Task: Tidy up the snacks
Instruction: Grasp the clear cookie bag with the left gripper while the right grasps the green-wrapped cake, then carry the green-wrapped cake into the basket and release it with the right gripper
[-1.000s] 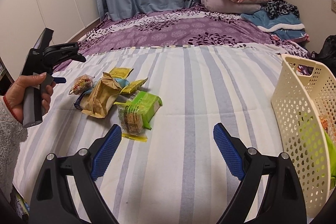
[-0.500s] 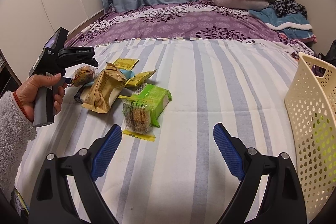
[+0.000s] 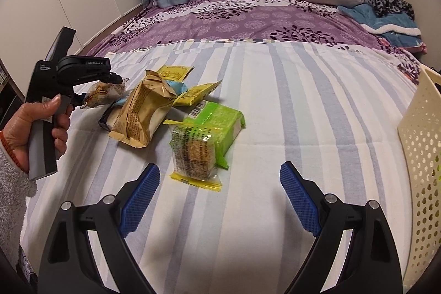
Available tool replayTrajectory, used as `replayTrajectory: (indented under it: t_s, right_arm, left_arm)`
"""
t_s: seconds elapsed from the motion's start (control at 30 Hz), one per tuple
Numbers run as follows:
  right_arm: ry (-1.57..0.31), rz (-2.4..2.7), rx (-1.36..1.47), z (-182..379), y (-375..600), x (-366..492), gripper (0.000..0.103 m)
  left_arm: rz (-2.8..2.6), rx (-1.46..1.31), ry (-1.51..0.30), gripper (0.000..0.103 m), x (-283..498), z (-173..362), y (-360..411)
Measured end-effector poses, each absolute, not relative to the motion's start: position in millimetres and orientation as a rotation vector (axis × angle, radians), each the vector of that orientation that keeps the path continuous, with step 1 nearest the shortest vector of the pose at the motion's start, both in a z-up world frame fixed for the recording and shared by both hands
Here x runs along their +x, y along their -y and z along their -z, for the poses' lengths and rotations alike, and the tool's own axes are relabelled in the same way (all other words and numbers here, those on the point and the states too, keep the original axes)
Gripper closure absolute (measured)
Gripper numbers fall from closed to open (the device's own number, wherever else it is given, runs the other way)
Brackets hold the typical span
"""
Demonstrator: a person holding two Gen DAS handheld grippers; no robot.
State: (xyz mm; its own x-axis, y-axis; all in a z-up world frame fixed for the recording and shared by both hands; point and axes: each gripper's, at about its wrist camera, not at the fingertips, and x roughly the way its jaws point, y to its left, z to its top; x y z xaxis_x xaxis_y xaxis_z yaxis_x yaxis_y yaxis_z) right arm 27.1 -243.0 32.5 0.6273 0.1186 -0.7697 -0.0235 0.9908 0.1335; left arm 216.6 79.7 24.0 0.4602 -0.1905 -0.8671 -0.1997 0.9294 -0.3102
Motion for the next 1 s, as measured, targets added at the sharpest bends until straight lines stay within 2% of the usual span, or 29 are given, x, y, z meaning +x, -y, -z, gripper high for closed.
replayTrajectory:
  t_s: [0.37, 0.43, 0.73, 1.0]
  right_arm:
    - [-0.931, -0.099, 0.093, -9.7, 218.3, 57.4, 0.016]
    - [-0.947, -0.089, 0.076, -3.3, 213.9, 62.0, 0.028]
    - [-0.966, -0.08, 0.062, 1.0, 214.4, 59.3, 0.059]
    - [-0.954, -0.102, 0.085, -13.0, 228.0, 35.6, 0.063]
  left_arm:
    - [0.0, -0.43, -1.009, 0.041, 181.6, -55.5, -100.7]
    - [0.0, -0.435, -0.995, 0.041, 175.2, -60.8, -103.7]
    - [0.014, -0.44, -0.954, 0.041, 152.2, -79.2, -106.4]
    - [0.044, -0.435, -0.944, 0.041, 138.2, -87.5, -97.9]
